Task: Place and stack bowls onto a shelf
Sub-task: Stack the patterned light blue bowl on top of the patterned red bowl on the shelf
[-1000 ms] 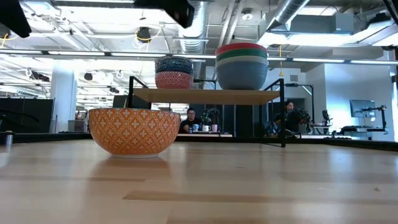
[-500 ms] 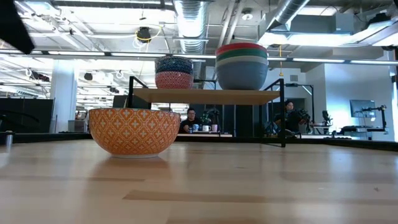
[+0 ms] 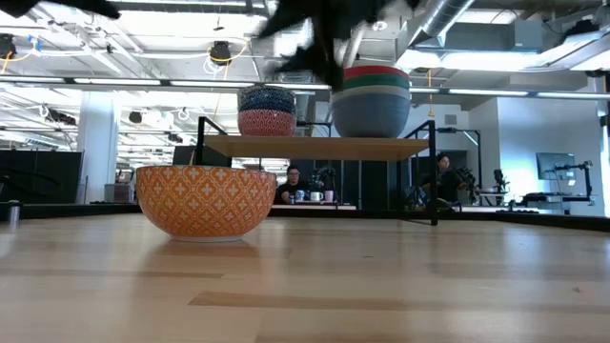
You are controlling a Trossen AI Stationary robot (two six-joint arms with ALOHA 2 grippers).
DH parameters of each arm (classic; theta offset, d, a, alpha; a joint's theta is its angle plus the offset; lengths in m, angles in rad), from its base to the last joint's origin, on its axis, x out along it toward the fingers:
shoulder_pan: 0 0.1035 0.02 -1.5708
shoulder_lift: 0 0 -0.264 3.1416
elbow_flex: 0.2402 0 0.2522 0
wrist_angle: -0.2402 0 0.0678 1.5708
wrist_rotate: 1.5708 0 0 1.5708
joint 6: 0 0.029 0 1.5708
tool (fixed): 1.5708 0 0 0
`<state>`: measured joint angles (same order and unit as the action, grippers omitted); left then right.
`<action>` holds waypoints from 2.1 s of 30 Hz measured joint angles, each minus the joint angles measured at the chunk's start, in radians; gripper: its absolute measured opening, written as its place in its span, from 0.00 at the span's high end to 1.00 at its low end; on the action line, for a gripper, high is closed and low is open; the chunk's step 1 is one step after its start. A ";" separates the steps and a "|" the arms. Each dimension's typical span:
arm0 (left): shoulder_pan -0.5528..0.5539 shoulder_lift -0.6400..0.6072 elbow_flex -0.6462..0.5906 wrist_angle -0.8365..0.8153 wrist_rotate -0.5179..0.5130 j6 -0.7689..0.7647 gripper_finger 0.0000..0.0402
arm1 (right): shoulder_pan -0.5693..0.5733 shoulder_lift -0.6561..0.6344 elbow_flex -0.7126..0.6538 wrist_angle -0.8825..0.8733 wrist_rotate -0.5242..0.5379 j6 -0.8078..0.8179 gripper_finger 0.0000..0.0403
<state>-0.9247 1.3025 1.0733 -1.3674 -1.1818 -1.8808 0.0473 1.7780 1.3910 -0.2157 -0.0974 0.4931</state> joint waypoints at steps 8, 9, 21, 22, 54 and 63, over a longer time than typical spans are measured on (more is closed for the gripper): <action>0.095 -0.007 0.000 0.088 0.050 0.128 0.65 | -0.036 0.168 -0.014 -0.004 0.064 0.109 0.42; 0.106 -0.007 0.000 0.086 0.066 0.130 0.65 | -0.035 0.188 -0.014 -0.010 0.052 0.109 0.42; 0.213 -0.007 0.000 0.050 0.192 0.153 0.65 | -0.007 0.281 -0.002 0.004 0.008 0.079 0.42; 0.221 -0.008 0.000 0.050 0.192 0.152 0.65 | -0.006 0.287 -0.001 0.000 -0.003 0.079 0.42; 0.244 -0.007 0.000 0.098 0.318 0.194 0.65 | -0.017 0.263 -0.003 -0.085 -0.005 0.112 0.90; 0.244 -0.045 0.000 0.094 0.357 0.285 0.65 | -0.013 0.185 0.100 -0.226 0.053 0.079 0.90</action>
<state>-0.6811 1.2573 1.0737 -1.2729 -0.8243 -1.5959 0.0345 1.9634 1.4912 -0.4414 -0.0442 0.5717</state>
